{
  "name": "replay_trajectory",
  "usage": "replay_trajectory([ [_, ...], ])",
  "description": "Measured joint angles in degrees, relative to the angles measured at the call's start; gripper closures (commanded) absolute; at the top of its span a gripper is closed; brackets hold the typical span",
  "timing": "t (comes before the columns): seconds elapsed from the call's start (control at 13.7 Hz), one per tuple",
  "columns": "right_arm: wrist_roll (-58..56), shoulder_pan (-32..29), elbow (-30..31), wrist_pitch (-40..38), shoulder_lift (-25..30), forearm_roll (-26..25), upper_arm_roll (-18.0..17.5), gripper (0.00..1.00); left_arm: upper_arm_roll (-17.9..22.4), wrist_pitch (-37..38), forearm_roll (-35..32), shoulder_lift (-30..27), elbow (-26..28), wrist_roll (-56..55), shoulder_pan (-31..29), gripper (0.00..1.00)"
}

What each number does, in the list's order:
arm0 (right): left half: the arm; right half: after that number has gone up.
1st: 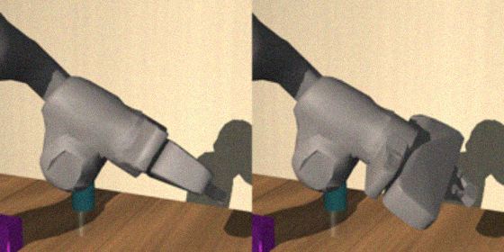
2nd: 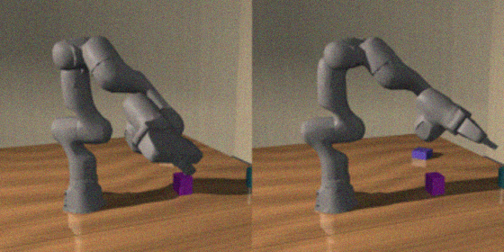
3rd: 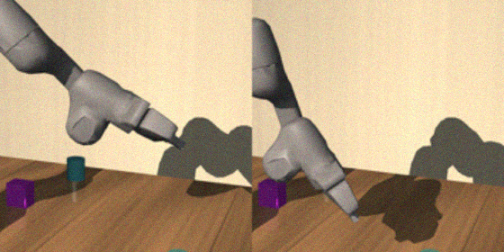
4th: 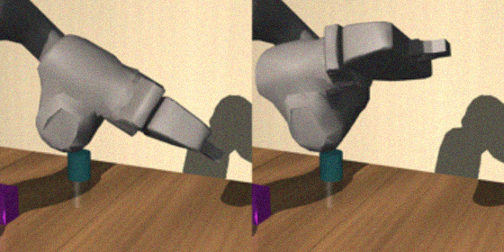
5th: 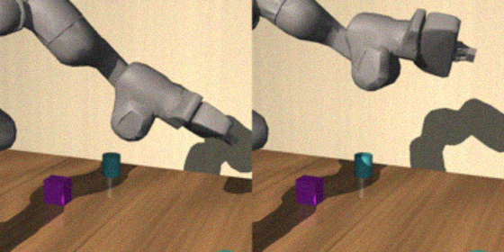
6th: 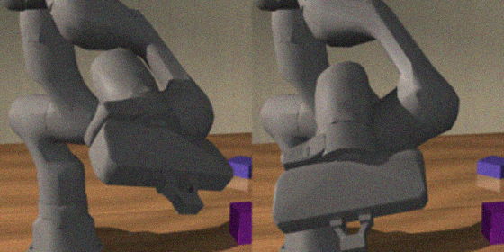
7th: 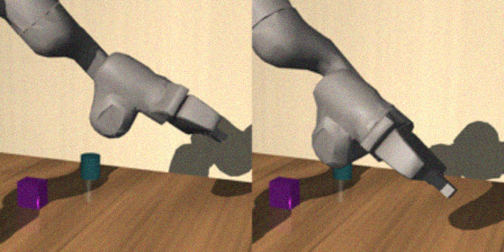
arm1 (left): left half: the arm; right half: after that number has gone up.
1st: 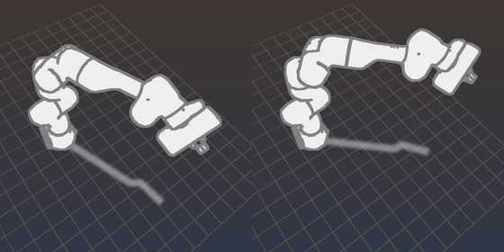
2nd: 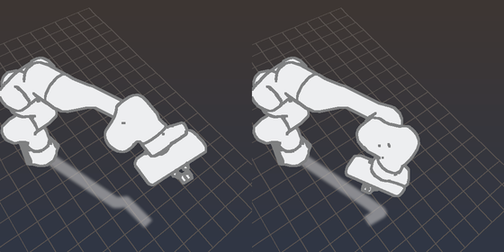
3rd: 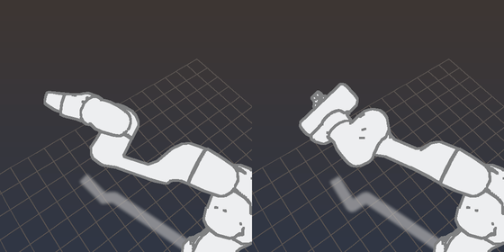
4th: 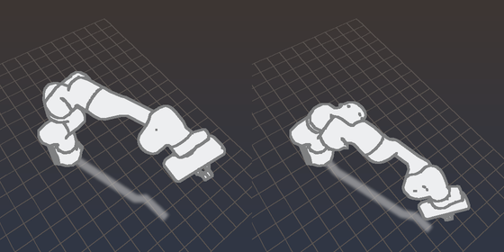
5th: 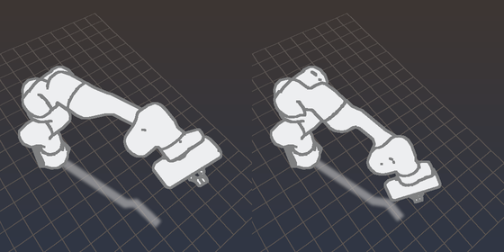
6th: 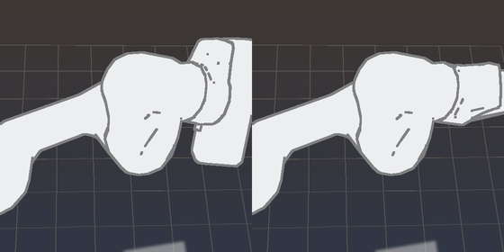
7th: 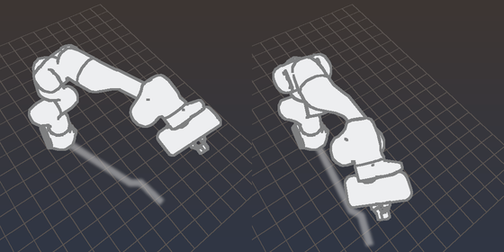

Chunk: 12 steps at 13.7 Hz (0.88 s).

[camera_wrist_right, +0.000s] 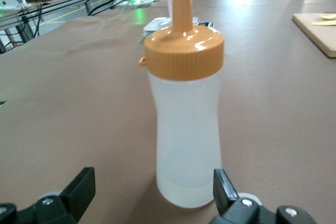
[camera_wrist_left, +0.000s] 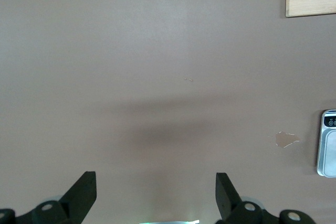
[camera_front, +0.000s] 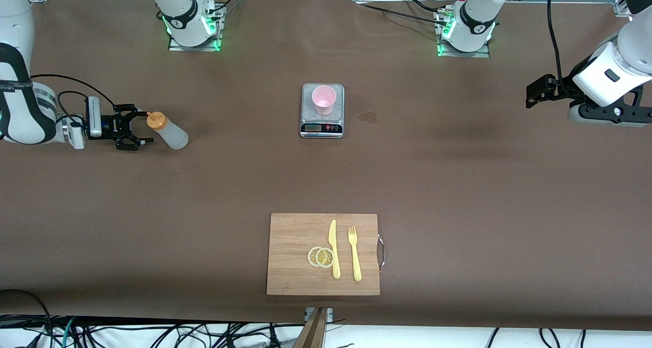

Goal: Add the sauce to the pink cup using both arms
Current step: 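Reach the right gripper to the white squeeze bottle and grasp it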

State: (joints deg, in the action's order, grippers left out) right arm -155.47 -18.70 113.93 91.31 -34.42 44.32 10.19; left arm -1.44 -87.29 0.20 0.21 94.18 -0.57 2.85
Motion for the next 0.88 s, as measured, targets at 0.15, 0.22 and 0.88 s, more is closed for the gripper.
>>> replay_trajectory([
  [0.15,0.0,0.0,0.4,-0.7,-0.4,1.7,-0.1,0.01,0.0,0.4,0.0,0.0,0.0,0.0,0.0,0.00],
  [0.22,0.0,0.0,0.7,-0.7,-0.5,2.3,-0.2,0.01,0.0,1.0,0.0,0.0,0.0,0.0,0.0,0.00],
  [0.88,-0.1,0.8,1.5,-0.8,-0.6,7.8,-3.6,0.01,0.0,2.4,0.7,0.0,0.0,0.1,-1.3,0.00],
])
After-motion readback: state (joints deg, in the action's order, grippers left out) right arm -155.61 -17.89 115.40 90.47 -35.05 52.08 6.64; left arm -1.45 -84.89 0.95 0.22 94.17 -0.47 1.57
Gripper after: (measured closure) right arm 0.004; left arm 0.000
